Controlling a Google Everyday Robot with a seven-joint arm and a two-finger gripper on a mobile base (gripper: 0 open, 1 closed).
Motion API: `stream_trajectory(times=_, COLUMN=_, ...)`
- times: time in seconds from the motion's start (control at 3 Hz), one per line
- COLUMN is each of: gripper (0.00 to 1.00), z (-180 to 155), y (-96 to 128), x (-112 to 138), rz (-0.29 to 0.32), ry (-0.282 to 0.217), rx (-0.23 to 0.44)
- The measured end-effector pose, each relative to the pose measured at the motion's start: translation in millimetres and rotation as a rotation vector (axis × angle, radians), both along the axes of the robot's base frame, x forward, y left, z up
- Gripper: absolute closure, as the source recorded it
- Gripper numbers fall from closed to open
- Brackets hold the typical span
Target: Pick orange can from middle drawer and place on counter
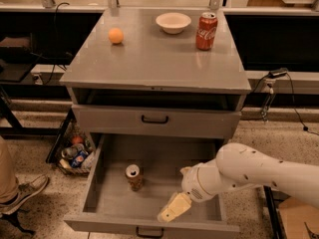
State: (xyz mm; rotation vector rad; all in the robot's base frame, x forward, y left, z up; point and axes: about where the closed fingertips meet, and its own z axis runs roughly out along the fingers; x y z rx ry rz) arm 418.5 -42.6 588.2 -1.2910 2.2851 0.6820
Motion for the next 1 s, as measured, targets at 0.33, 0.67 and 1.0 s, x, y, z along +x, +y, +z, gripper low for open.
stream_trajectory(times=0.33, gripper=0.00, z=3.0, y=-0.2, x=0.5, rz=0.001, ry=-0.006, rx=-0.003)
stream_trajectory(times=0.67, gripper=0.00, z=-10.4, y=5.4, x=11.4, rz=-0.003, ry=-0.041, rx=0.024)
stream_trajectory(times=1.0, gripper=0.00, z=-33.5, y=16.1, x=47.5, rz=0.008, ry=-0.134, rx=0.065)
